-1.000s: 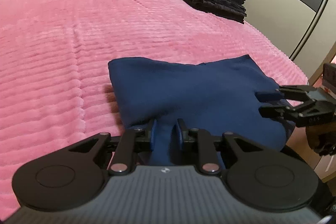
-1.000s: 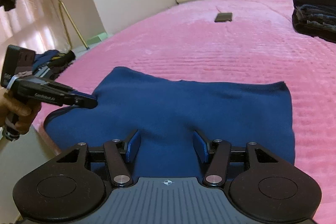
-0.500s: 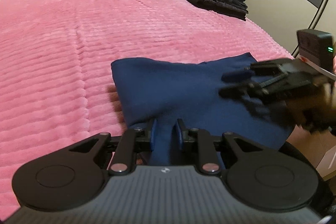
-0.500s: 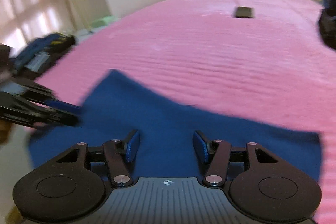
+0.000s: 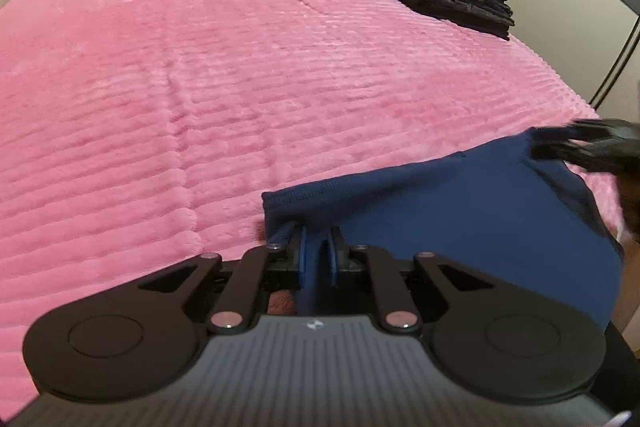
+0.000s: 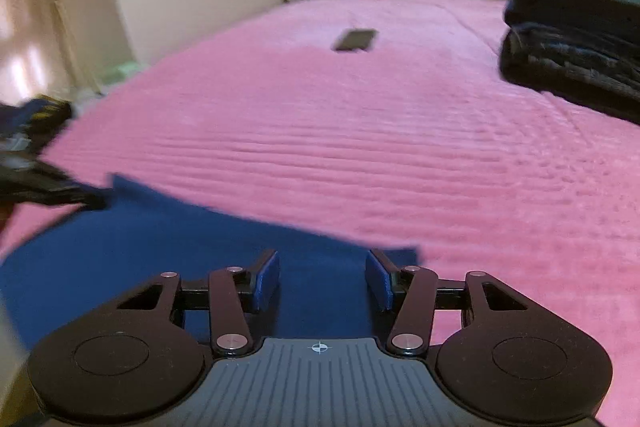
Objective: Fold clothes
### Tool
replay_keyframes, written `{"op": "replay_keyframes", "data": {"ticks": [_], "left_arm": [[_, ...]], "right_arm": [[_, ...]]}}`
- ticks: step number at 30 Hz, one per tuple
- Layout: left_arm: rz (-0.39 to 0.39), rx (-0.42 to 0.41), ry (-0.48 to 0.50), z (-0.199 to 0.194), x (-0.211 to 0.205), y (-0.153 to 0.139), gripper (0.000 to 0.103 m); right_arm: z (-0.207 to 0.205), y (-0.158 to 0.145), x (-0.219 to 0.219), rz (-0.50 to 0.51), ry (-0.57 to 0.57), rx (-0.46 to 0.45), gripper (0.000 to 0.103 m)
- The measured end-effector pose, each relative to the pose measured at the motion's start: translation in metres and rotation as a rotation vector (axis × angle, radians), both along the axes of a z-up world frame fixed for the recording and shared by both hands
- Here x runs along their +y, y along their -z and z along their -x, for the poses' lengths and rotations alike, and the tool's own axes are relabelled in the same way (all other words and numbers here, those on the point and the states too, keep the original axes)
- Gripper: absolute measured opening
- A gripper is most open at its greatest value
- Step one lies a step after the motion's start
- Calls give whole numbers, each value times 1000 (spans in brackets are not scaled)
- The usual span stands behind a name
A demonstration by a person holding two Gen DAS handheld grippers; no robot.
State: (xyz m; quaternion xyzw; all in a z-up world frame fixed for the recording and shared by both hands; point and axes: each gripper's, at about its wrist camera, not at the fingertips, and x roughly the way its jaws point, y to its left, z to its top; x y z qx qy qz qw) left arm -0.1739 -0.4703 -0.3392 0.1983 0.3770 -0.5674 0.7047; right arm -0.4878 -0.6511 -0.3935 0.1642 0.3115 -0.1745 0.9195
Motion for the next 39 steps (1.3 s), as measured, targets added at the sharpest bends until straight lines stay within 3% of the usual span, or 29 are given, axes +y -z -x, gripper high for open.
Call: {"op": "replay_keyframes", "data": {"ticks": [4, 6, 9, 13, 14, 16, 21, 24, 27, 30, 39], "left_arm": [[93, -17, -35, 20, 28, -28, 26], [138, 0, -7, 39, 47, -42, 27], [107, -8, 65, 71, 63, -42, 28], [64, -32, 69, 83, 68, -10, 33], [70, -21, 55, 81, 69, -10, 33], [59, -7, 29, 80, 68, -15, 33], [12, -154, 42, 105, 81, -38, 33], [-32, -293, 118, 134, 91, -42, 42], [-70, -372, 153, 150, 93, -35, 43], [-76, -383, 142, 153, 92, -31, 43], [-62, -369, 128, 152, 98, -30, 43]], "right_arm": [[34, -9, 48, -62, -31, -75, 53], [49, -5, 62, -100, -21, -85, 53], [62, 10, 74, -157, -3, -76, 54], [62, 20, 73, -98, 10, -50, 58], [59, 14, 76, -50, 24, -16, 70], [56, -1, 88, 43, 41, 30, 77], [57, -23, 130, 141, -72, 20, 77], [51, -18, 156, 193, -144, 50, 81], [39, -4, 167, 214, -182, 105, 82], [27, 6, 169, 229, -186, 164, 82], [30, 4, 170, 222, -182, 160, 82]]}}
